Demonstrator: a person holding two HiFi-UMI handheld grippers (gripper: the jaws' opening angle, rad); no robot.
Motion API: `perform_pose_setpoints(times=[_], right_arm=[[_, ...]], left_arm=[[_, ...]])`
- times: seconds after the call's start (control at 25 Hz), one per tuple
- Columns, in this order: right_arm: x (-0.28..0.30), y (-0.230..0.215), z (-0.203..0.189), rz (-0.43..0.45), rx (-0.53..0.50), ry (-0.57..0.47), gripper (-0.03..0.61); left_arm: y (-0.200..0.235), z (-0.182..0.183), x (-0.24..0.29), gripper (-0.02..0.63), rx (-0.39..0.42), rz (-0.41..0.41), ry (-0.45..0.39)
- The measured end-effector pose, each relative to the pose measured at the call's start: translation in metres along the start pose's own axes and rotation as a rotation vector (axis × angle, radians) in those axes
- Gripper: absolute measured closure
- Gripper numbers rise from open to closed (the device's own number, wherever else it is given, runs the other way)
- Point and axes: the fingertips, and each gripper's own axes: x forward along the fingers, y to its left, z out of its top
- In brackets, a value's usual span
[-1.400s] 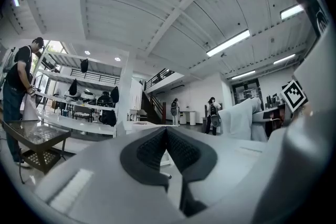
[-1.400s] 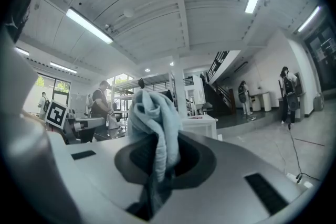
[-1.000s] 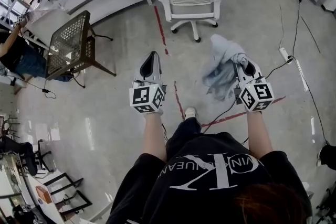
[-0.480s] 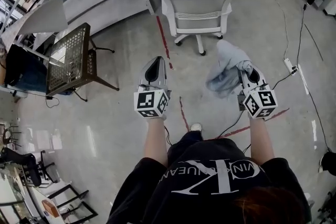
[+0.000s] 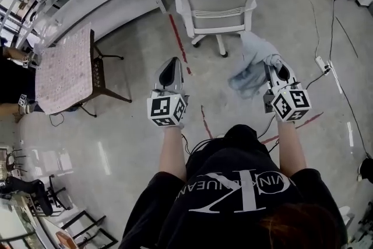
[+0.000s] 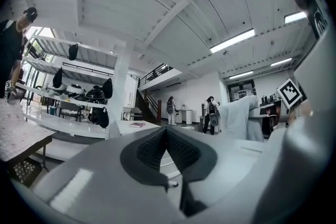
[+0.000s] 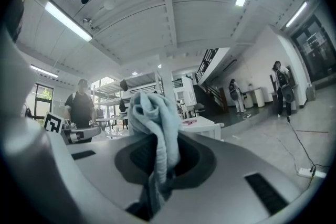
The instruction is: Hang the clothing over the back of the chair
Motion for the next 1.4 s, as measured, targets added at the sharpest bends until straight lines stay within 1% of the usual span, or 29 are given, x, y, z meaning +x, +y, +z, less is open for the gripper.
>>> perform_pose_setpoints(times=[0.24,0.48,0.64,0.76,1.0,1.4], right_arm=[[0.008,-0.001,0.003,-0.004,-0.002,0.011,0.537],[0.015,-0.009,-0.008,-0.003,-0.002,0.039,0.537],[0.029,-0.017,-0.017,0.003,0.006,0.047,0.537],[0.047,-0.022,-0.018,0.021,0.004,0.049,0.537],[0.081,-0.037,-0.009,0.069,-0.016,0.056,0.537],[0.129,-0.064,-0.012,0.129,-0.048,0.084,0.537]], left_arm=[[0.0,-0.004,0.001,0.603,0.001,-0.01,0.021],[-0.003,-0.022,0.01,0.603,-0.019,-0.011,0.045],[0.003,-0.031,0.022,0.603,-0.025,-0.006,0.058],[0.011,-0.031,0.041,0.603,-0.031,0.007,0.055],[0.016,-0.02,0.091,0.603,-0.021,0.0,0.046],[0.025,-0.024,0.151,0.603,-0.026,0.014,0.052]])
